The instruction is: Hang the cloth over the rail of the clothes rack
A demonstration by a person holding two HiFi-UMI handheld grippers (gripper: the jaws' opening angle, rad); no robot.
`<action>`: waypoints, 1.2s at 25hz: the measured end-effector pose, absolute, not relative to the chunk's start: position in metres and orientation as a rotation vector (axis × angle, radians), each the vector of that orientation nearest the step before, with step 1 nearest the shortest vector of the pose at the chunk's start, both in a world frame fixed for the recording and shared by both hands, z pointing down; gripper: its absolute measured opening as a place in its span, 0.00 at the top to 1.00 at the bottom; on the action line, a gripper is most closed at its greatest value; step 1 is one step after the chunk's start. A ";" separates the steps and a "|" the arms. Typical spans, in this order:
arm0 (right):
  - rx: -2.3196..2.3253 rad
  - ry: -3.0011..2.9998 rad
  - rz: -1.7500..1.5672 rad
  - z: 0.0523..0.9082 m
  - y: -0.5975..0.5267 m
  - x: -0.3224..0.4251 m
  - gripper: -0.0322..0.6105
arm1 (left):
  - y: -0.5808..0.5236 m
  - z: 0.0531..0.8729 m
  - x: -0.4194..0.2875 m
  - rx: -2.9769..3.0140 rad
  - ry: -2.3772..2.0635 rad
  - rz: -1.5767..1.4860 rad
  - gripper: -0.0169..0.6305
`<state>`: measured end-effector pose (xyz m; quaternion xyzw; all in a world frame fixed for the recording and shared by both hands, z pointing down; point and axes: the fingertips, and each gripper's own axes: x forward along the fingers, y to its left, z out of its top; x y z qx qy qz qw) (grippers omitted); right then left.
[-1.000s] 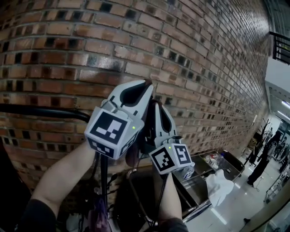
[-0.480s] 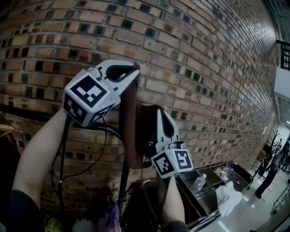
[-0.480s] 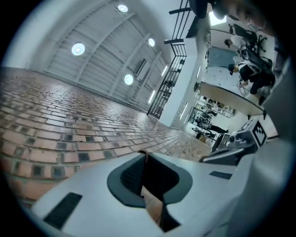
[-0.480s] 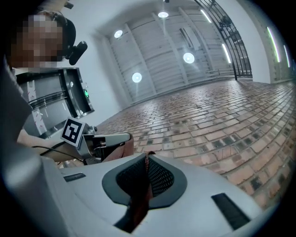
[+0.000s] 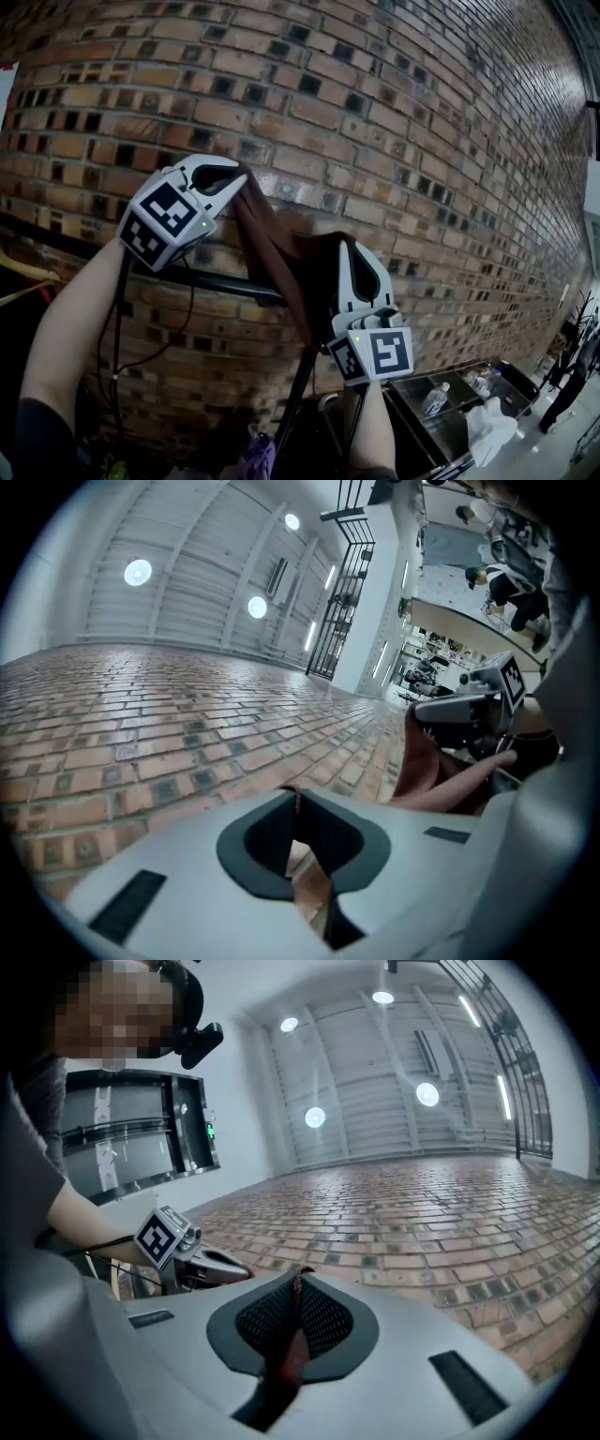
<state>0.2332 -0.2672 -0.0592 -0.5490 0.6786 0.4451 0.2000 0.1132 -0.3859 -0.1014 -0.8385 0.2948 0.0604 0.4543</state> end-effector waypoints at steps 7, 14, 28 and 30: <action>-1.533 1.847 1.315 -0.071 -0.258 0.200 0.92 | -0.412 -0.092 0.051 -2.061 0.777 0.114 0.94; -1.476 1.896 1.383 -0.075 -0.264 0.140 0.92 | -0.434 -0.094 -0.005 -2.066 0.861 0.110 0.94; -1.406 1.902 1.431 -0.106 -0.281 0.064 0.92 | -0.462 -0.109 -0.090 -2.030 0.940 0.086 0.94; -1.383 1.878 1.451 -0.111 -0.277 0.064 0.92 | -0.463 -0.110 -0.088 -2.016 0.940 0.098 0.94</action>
